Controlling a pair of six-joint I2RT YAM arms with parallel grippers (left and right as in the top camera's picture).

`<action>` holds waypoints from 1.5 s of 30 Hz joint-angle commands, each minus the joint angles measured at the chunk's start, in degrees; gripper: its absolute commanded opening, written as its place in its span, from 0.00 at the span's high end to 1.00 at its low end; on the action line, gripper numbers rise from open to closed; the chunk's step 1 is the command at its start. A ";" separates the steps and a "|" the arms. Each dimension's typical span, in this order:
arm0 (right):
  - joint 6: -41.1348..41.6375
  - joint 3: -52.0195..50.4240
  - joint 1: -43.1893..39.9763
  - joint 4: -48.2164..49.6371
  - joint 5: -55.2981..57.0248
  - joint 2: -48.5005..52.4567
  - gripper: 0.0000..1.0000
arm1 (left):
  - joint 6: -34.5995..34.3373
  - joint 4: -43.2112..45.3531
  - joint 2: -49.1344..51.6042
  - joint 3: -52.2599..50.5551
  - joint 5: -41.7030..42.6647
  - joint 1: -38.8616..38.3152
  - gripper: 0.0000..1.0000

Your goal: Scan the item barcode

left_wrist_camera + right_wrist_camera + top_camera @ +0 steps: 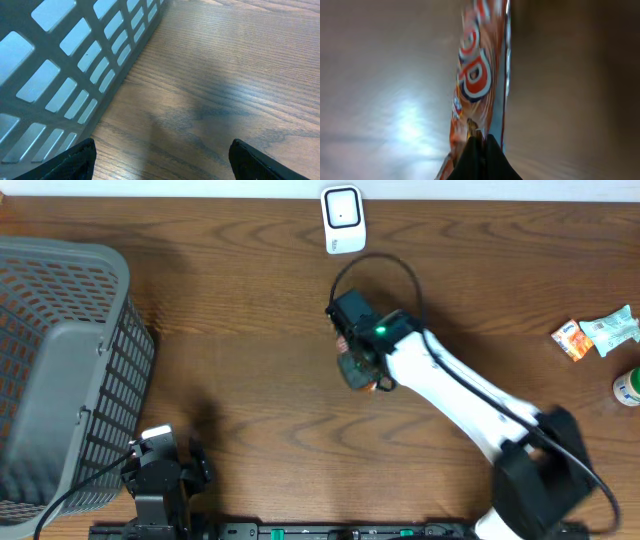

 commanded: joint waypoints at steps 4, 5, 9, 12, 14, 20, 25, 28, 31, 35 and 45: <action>4.15 -1.36 3.45 -3.76 20.74 0.74 0.98 | -0.46 -1.81 -0.13 -0.52 -0.55 -0.20 0.15; 5.05 -2.10 4.31 -3.72 21.46 1.09 0.99 | -0.46 -1.81 -0.13 -0.52 -0.55 -0.20 0.15; 8.92 -3.69 9.42 -4.02 21.86 2.08 0.98 | -0.46 -1.81 -0.13 -0.52 -0.55 -0.20 0.15; 11.04 -3.76 11.98 -4.35 21.88 2.08 0.77 | -0.48 -1.81 -0.13 -0.52 -0.55 -0.20 0.15; 12.26 -3.78 12.17 -4.42 21.84 2.08 0.35 | -0.46 -1.81 -0.13 -0.52 -0.55 -0.20 0.15; 11.89 -4.22 12.07 -7.04 24.35 3.37 0.06 | -0.46 -1.81 -0.13 -0.52 -0.55 -0.20 0.15; 13.40 -5.99 12.83 -8.59 25.05 7.76 0.01 | -0.46 -1.81 -0.13 -0.52 -0.57 -0.20 0.15; 15.43 -7.28 13.88 -8.46 25.05 10.82 0.01 | -0.48 -1.81 -0.13 -0.52 -0.57 -0.20 0.15; 15.41 -7.43 14.93 -8.44 25.09 14.12 0.01 | -0.46 -1.81 -0.13 -0.52 -0.55 -0.20 0.15; 15.41 -7.43 16.57 -8.04 27.12 18.80 0.01 | -0.46 -1.81 -0.13 -0.52 -0.55 -0.20 0.15; 15.37 -7.43 14.95 -5.81 27.56 28.96 0.01 | -0.46 -1.79 -0.13 -0.52 -0.55 -0.20 0.15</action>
